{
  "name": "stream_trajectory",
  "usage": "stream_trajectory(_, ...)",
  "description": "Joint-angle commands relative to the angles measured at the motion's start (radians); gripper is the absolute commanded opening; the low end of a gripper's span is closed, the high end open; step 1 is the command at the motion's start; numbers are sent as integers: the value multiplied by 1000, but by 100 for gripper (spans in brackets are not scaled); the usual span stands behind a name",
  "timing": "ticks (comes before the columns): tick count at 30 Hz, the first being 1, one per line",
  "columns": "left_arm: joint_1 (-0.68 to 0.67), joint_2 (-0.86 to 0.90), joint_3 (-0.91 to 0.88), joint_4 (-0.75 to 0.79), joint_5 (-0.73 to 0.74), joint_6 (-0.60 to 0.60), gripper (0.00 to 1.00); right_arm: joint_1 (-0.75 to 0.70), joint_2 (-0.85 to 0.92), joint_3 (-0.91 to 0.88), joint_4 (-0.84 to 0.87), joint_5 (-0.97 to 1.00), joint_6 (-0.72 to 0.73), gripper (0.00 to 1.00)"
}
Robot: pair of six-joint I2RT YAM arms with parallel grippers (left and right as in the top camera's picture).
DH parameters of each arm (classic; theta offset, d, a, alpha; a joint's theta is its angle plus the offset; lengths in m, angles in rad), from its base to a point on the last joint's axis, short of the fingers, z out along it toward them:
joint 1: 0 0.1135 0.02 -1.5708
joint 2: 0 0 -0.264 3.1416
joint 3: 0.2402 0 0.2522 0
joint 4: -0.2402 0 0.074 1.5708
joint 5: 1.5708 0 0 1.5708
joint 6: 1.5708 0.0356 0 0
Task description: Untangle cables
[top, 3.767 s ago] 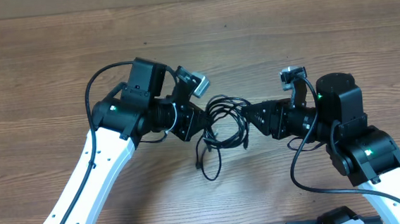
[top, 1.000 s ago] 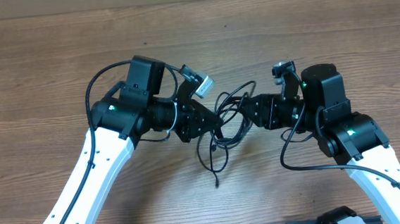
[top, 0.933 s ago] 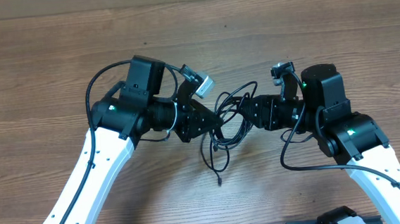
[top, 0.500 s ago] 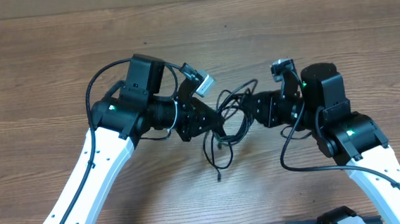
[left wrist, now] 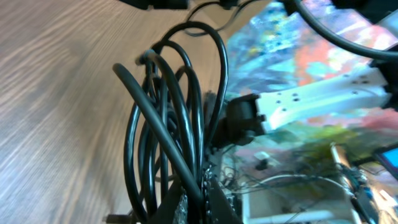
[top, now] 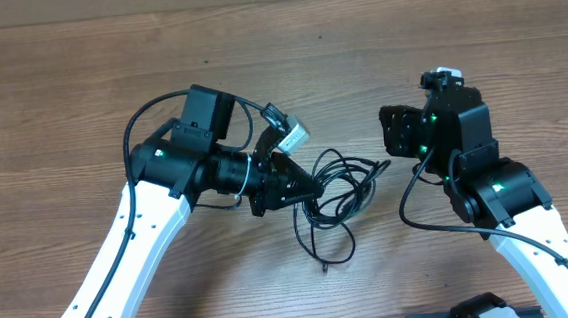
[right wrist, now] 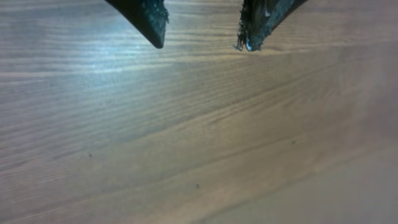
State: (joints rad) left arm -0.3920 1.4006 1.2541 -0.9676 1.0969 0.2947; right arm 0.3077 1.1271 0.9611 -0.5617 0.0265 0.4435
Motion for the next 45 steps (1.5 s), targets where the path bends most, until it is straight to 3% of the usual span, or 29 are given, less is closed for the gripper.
stream_trajectory(1,-1,-20,15,33,-151,-144,4,0,-3,14,-24,24,2,49)
stream_trajectory(4,-1,-20,15,138,-225,-355,4,0,-6,14,-58,24,6,57)
stream_trajectory(10,-1,-20,15,204,-460,-677,4,0,-7,14,-120,-16,59,62)
stream_trajectory(20,1,-20,15,286,-480,-922,4,0,-6,14,-140,-587,68,74)
stream_trajectory(26,1,-20,15,294,-575,-1074,4,0,-6,14,-209,-602,241,75)
stream_trajectory(29,1,-20,15,293,-576,-1156,4,0,-6,14,-215,-606,381,81)
stream_trajectory(37,1,-20,15,292,-577,-1249,4,1,-5,14,-206,-663,489,79)
stream_trajectory(45,-1,-20,15,296,-580,-1269,4,8,-5,14,-159,-675,605,69)
